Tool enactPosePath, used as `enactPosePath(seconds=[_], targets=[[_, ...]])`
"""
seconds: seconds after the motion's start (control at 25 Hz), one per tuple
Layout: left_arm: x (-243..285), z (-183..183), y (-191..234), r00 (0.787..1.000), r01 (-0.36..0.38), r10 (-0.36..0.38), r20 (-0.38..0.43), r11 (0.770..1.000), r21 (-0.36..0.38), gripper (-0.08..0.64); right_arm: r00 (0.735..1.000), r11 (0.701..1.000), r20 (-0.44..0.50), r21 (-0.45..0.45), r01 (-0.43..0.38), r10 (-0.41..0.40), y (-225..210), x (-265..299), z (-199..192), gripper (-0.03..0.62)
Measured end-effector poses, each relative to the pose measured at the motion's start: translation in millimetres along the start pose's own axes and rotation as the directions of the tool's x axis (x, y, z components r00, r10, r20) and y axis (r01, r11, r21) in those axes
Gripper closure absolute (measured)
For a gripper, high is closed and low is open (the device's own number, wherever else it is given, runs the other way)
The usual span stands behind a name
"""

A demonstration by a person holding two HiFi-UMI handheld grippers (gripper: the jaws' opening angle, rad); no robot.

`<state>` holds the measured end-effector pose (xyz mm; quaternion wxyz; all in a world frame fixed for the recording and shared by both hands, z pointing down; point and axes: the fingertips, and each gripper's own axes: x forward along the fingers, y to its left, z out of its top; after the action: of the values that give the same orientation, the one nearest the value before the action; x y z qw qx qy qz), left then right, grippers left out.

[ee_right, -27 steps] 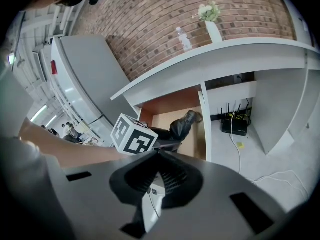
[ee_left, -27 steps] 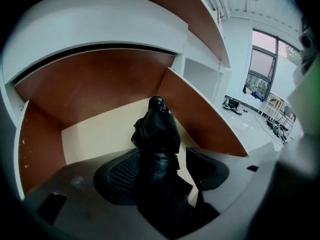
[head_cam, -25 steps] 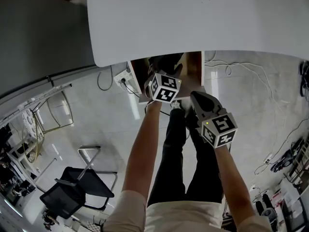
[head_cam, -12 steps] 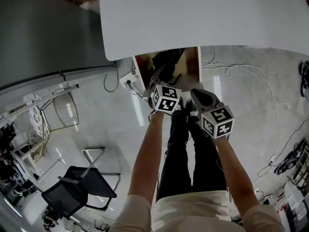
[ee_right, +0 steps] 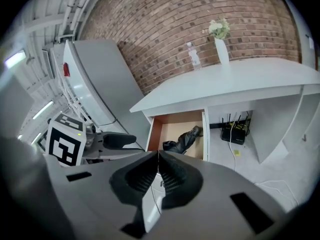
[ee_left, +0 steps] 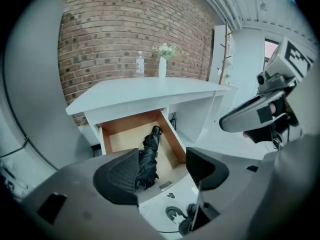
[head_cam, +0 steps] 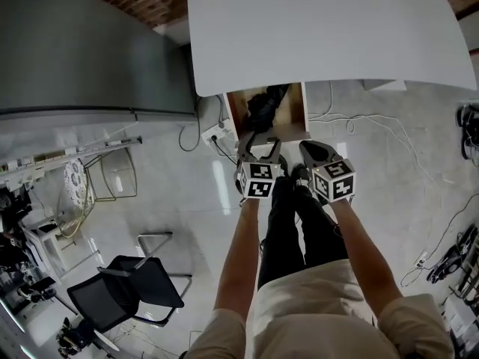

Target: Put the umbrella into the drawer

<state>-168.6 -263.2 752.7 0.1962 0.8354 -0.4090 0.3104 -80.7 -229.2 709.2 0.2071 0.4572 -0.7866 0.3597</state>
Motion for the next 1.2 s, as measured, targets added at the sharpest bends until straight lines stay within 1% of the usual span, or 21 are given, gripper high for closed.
enactPosePath(seconds=[0.2, 0.32, 0.44, 0.64, 0.8, 0.84, 0.92, 1.0, 1.04, 1.08, 1.2], targets=[[-41.6, 18.4, -16.0, 1.0, -0.02, 0.021, 0.022, 1.0, -0.022, 0.268, 0.999, 1.0, 0.034, -0.011, -0.001, 0.001, 13.5, -21.6, 19.5, 0.523], [-57.0, 33.5, -22.9, 0.999, -0.031, 0.031, 0.029, 1.0, -0.002, 0.268, 0.998, 0.999, 0.054, -0.038, -0.007, 0.009, 20.7, -35.1, 37.6, 0.523], [-72.5, 44.4, -28.9, 0.998, -0.044, 0.044, 0.041, 0.999, -0.016, 0.268, 0.998, 0.997, 0.062, -0.075, -0.021, 0.025, 30.1, -48.0, 45.4, 0.523], [-96.1, 60.1, -45.0, 0.995, -0.056, 0.061, 0.076, 0.996, -0.064, 0.268, 0.998, 0.99, 0.058, -0.134, -0.03, 0.038, 38.7, -70.1, 43.8, 0.525], [-118.2, 77.5, -57.3, 0.992, -0.077, 0.085, 0.098, 0.994, -0.08, 0.268, 0.997, 0.992, 0.028, -0.109, -0.068, 0.072, 46.5, -87.7, 31.4, 0.523], [-122.3, 77.8, -59.7, 0.99, -0.085, 0.095, 0.104, 0.992, -0.096, 0.268, 0.996, 0.99, 0.023, -0.117, -0.081, 0.084, 49.7, -90.6, 29.4, 0.523], [-127.2, 77.5, -63.0, 0.985, -0.102, 0.116, 0.124, 0.988, -0.119, 0.268, 0.995, 0.979, 0.009, -0.177, -0.096, 0.099, 53.3, -93.7, 27.6, 0.523], [-125.8, 68.8, -64.0, 0.986, -0.107, 0.12, 0.117, 0.988, -0.115, 0.268, 0.994, 0.967, 0.002, -0.233, -0.102, 0.105, 53.7, -94.4, 26.8, 0.523], [-125.3, 63.8, -63.8, 0.987, -0.106, 0.118, 0.105, 0.988, -0.11, 0.268, 0.994, 0.965, 0.001, -0.243, -0.102, 0.105, 52.9, -94.5, 26.8, 0.523], [-126.7, 62.1, -63.3, 0.988, -0.107, 0.117, 0.101, 0.989, -0.107, 0.269, 0.995, 0.965, 0.002, -0.243, -0.1, 0.104, 51.2, -94.5, 27.6, 0.523], [-132.1, 70.4, -63.8, 0.985, -0.108, 0.121, 0.127, 0.989, -0.103, 0.273, 0.995, 0.97, 0.012, -0.226, -0.091, 0.096, 43.5, -94.3, 32.5, 0.523]])
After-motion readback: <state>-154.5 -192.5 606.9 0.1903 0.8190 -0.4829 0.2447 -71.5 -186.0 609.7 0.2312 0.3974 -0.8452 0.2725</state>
